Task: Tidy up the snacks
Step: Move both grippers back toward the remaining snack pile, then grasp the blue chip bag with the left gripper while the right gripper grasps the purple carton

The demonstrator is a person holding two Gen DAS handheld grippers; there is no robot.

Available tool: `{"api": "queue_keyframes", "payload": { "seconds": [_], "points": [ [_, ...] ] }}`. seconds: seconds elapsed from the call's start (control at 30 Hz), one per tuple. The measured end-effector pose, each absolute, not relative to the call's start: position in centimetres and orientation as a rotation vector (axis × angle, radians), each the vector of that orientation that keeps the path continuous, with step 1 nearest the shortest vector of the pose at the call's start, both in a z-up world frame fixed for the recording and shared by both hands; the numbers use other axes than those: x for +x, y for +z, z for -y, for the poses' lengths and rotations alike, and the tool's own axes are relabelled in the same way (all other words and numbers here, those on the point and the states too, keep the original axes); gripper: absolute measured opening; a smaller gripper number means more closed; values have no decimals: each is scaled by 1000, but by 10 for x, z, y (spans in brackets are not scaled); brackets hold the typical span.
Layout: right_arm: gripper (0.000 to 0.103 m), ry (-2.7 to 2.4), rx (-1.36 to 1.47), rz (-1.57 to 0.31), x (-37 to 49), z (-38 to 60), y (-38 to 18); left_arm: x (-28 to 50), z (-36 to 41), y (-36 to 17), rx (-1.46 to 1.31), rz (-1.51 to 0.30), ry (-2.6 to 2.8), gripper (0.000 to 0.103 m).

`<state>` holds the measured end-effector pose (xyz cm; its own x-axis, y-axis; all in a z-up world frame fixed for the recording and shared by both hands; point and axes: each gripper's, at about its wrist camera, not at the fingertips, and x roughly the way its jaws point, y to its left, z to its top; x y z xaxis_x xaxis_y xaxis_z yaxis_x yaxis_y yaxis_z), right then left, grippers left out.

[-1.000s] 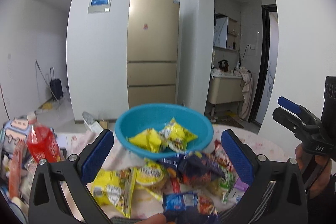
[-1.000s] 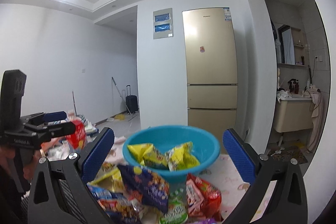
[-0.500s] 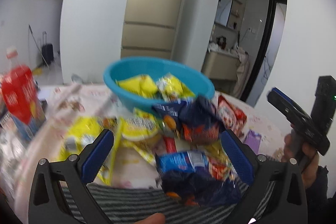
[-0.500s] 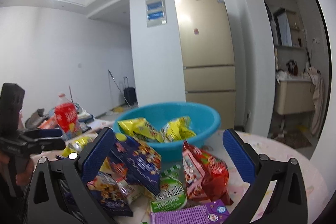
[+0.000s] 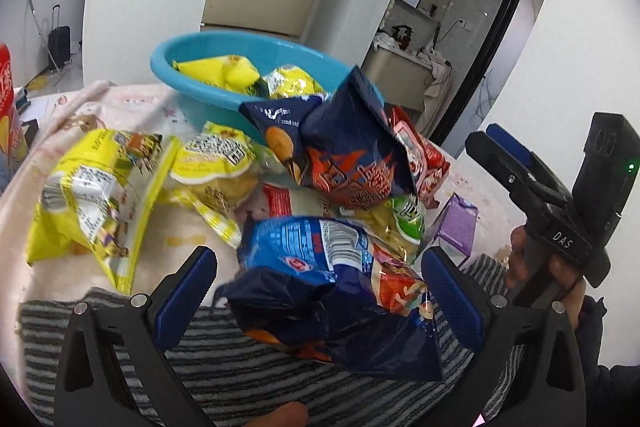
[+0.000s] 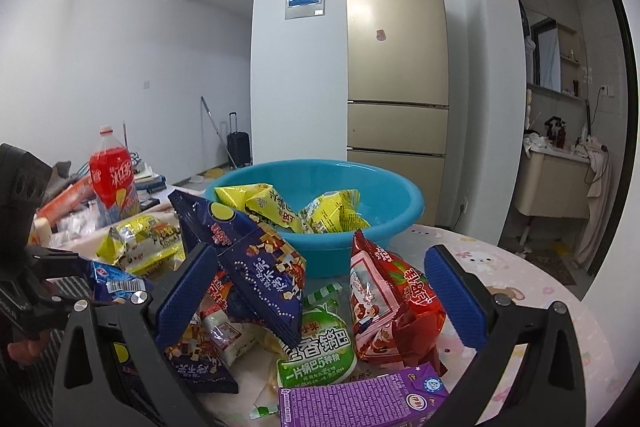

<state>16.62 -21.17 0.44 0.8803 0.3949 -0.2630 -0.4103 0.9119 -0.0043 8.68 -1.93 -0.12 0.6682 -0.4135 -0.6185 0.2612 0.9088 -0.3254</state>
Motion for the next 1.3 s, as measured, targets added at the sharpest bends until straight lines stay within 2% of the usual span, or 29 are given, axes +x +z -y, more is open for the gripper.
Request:
{"api": "queue_keyframes", "payload": {
  "seconds": [0.2,0.33,0.43,0.5,0.6,1.03,1.2,1.3],
  "points": [
    [103,413,-56,-272,169,214,4,96,30,-25,-238,-866,-411,103],
    [103,404,-46,-276,170,216,4,98,33,-31,-244,-880,-408,103],
    [103,400,-43,-277,170,218,4,96,29,-31,-264,-856,-398,97],
    [103,398,-41,-282,171,219,4,95,27,-29,-275,-843,-409,88],
    [103,403,-38,-293,173,220,3,93,26,-23,-264,-825,-407,84],
    [103,418,-16,-313,163,244,1,73,18,-3,-233,-724,-374,83],
    [103,500,79,-401,160,271,-16,64,10,3,-239,-683,-351,83],
    [103,513,6,-496,163,264,-32,61,6,5,-244,-673,-349,83]
  ]
}}
